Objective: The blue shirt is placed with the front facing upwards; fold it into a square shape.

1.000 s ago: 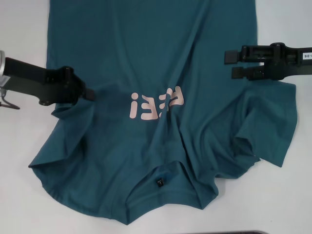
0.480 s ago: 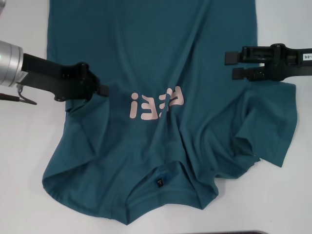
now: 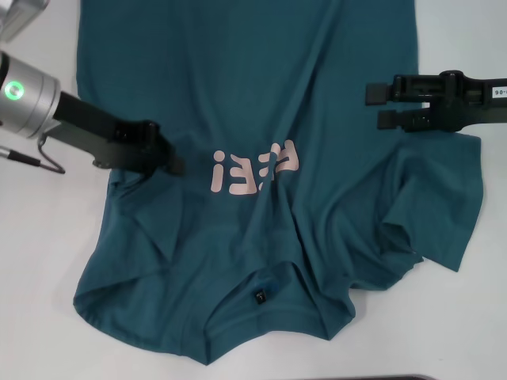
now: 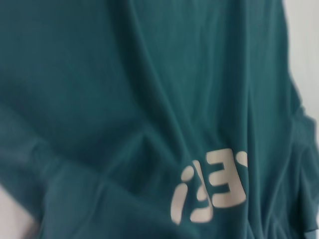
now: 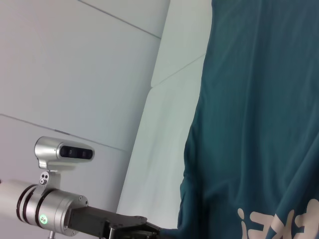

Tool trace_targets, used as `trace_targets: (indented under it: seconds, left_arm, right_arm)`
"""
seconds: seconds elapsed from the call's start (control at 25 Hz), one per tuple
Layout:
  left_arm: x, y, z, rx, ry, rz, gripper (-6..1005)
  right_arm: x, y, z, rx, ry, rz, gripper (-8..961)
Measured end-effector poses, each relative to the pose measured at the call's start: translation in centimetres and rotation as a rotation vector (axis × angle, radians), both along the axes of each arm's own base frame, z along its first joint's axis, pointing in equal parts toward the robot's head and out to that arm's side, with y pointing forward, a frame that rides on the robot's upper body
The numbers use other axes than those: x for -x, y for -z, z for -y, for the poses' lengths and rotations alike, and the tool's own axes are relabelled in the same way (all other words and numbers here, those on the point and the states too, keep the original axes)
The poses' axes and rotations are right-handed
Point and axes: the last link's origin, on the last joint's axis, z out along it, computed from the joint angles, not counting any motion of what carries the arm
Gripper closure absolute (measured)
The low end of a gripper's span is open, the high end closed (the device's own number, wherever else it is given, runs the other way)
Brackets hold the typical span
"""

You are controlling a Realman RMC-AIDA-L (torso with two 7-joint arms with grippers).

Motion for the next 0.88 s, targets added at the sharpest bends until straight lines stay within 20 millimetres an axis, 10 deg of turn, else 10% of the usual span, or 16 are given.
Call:
trace_targets:
  seconds: [0.16,0.88]
  left_arm:
    - [-1.8,-0.2,-0.1,-0.031,0.090,-0.004,887]
    - [-2.9,0.1,0.2,0.001,0.133,-0.022,247]
  right_arm:
    - [0.0,0.0,0.0,-0.001,0.001,0.001,8]
    - [0.2,-0.1,-0.3,-0.004,-0.002,0.003,9]
